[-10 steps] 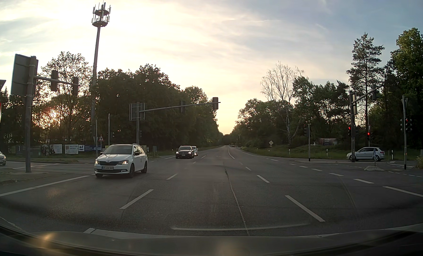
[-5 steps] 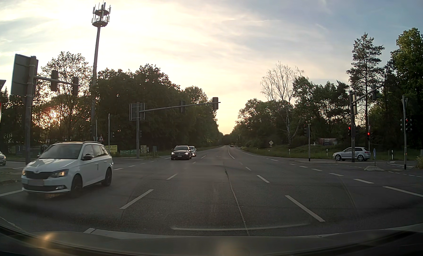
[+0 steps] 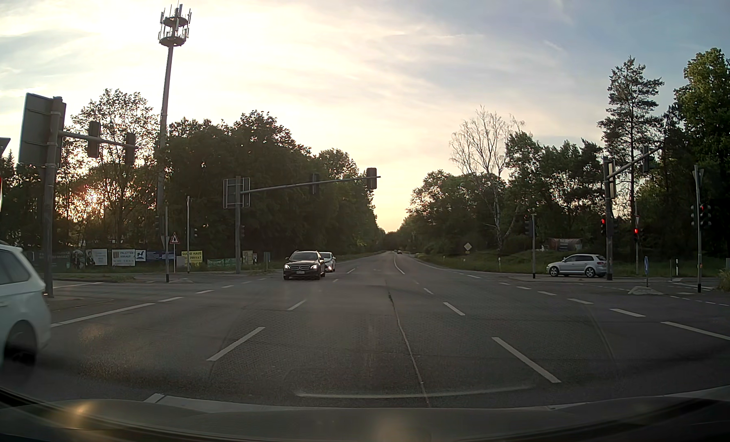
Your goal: Follow the waypoints while adhering to traffic rules and regulations
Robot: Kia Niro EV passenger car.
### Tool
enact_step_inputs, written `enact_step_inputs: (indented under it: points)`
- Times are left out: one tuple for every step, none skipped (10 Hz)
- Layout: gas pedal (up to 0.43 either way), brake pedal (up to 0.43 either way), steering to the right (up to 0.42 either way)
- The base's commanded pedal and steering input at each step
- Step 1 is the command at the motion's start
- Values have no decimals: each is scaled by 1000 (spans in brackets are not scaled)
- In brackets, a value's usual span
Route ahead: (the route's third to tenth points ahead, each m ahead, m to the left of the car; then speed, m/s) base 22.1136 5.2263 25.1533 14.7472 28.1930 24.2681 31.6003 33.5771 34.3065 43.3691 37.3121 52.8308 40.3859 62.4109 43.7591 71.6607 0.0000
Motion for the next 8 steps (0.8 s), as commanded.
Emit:
enact_step_inputs:
  points:
    - [0, 378, 1]
    - [0, 378, 1]
    - [0, 378, 1]
    - [0, 378, 1]
    - [0, 378, 1]
    - [0, 378, 1]
    - [0, 378, 1]
    - [0, 378, 1]
